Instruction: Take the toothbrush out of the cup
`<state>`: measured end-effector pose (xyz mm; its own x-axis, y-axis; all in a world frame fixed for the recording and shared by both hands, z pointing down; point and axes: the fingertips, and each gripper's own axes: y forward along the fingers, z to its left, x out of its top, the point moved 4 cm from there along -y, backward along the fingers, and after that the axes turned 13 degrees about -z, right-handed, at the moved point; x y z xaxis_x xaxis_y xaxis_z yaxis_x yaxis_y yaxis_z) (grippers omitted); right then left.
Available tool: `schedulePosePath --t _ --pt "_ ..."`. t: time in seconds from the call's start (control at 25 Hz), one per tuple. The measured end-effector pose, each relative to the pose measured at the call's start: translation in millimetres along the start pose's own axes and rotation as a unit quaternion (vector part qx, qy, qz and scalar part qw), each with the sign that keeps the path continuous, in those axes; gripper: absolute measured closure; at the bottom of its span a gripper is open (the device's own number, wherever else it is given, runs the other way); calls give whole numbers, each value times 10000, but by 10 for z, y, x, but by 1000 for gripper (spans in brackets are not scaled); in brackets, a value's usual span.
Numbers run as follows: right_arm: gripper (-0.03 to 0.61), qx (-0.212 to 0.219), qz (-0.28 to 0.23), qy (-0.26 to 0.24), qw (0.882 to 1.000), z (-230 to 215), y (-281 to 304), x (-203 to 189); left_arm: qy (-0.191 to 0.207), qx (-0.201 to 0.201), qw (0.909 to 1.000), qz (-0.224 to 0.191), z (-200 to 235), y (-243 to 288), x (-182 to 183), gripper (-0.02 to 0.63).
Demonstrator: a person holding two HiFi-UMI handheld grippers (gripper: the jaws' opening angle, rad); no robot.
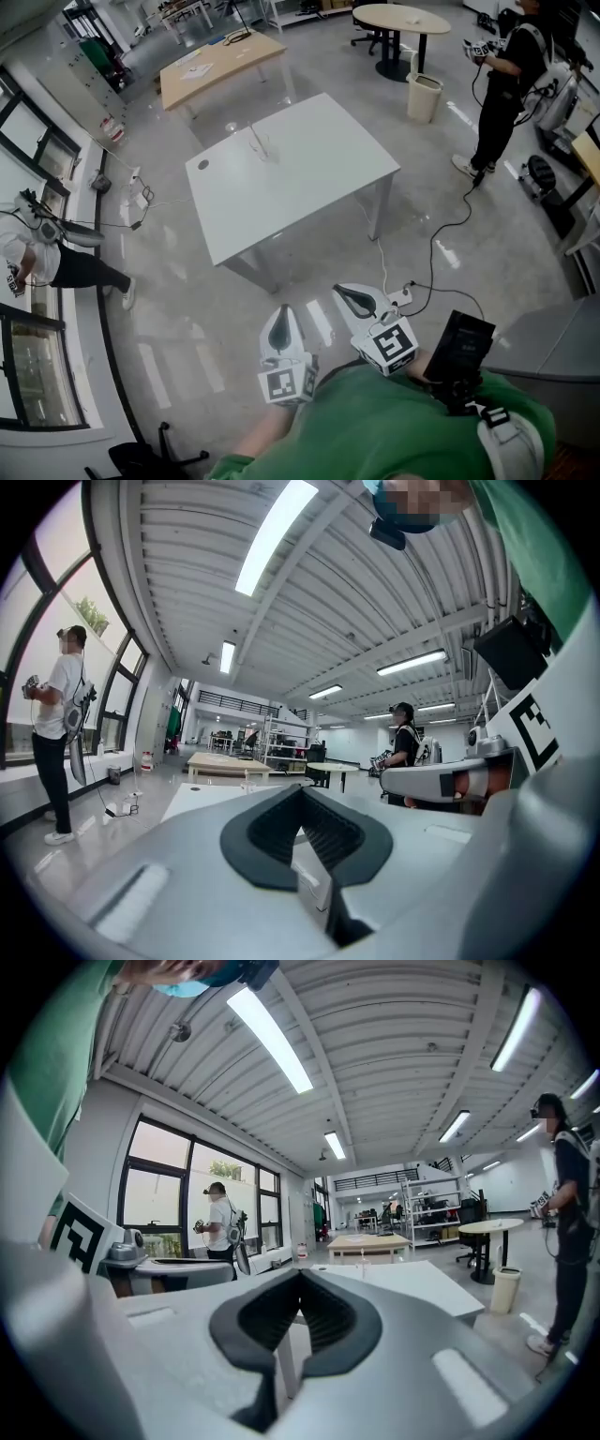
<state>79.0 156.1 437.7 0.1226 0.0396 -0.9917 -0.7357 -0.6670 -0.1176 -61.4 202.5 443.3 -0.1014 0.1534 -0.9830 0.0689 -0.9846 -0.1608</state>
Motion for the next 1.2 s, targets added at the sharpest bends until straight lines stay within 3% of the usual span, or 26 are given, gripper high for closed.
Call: schedulePosePath --t 0.64,1.2 --pt "575 144 52 230 9996 -1002 346 -90 167 28 9998 38 -361 971 -200 609" --pt "575 -17 220 189 9996 -1250 1012 -187 64 -158 9998 110 40 1578 -366 608"
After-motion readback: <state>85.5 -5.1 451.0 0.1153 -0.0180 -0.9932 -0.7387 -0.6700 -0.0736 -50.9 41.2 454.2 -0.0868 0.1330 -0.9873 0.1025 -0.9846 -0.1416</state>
